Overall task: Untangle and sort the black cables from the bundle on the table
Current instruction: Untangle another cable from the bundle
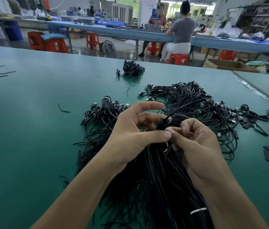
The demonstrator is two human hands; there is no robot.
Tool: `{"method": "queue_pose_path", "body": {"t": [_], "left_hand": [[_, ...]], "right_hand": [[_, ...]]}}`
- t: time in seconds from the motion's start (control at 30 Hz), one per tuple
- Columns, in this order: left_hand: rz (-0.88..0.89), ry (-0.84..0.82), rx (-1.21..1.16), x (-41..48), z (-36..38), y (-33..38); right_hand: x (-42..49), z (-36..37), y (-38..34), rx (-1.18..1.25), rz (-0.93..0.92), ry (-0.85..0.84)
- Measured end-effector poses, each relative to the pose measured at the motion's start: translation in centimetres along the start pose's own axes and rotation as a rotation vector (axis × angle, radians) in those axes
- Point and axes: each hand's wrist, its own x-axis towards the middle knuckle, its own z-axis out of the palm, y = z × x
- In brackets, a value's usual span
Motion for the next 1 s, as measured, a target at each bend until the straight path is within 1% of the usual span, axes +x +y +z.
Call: {"method": "queue_pose_path", "body": {"t": [0.13, 0.2, 0.27, 0.37, 0.43, 0.5, 0.53, 0.63, 0.77, 0.87, 1.0], "left_hand": [[0.051, -0.082, -0.082, -0.1, 0.5, -0.1], [0.093, -0.061, -0.009, 0.0, 0.7, -0.3], [0.099, -0.034, 0.082, 0.1, 0.7, -0.7], [0.059, 0.031, 0.169, 0.2, 0.4, -1.4], [-0.042, 0.068, 0.206, 0.2, 0.2, -1.5], [-0.159, 0.006, 0.209, 0.3, -0.1, -1.5], [-0.176, -0.045, 0.220, 0.3, -0.1, -1.4], [-0.080, -0.124, 0.272, 0.4, -0.4, -1.3], [0.003, -0.061, 0.345, 0.5, -0.7, -1.4], [0.071, -0.022, 0.398, 0.6, -0.6, -1.7], [0.201, -0.005, 0.515, 0.3, -0.5, -2.0]], "right_hand": [[-0.1, -0.1, -0.3, 0.094, -0.001, -0.014], [-0.1, -0.1, -0.3, 0.103, -0.017, -0.007], [0.0, -0.1, 0.0, 0.103, -0.009, 0.031], [0.2, -0.3, 0.0, 0.103, -0.015, 0.066], [0.2, -0.4, -0.1, 0.074, -0.056, 0.042], [0.1, -0.4, -0.3, 0.056, -0.092, 0.013], [0.0, -0.3, -0.4, 0.053, -0.100, 0.007], [0.0, -0.3, -0.1, 0.064, -0.083, 0.017], [0.3, -0.4, 0.5, 0.089, 0.003, 0.052], [0.4, -0.5, 0.9, 0.173, 0.118, 0.053], [0.5, -0.7, 0.8, 0.216, 0.265, 0.070]]}}
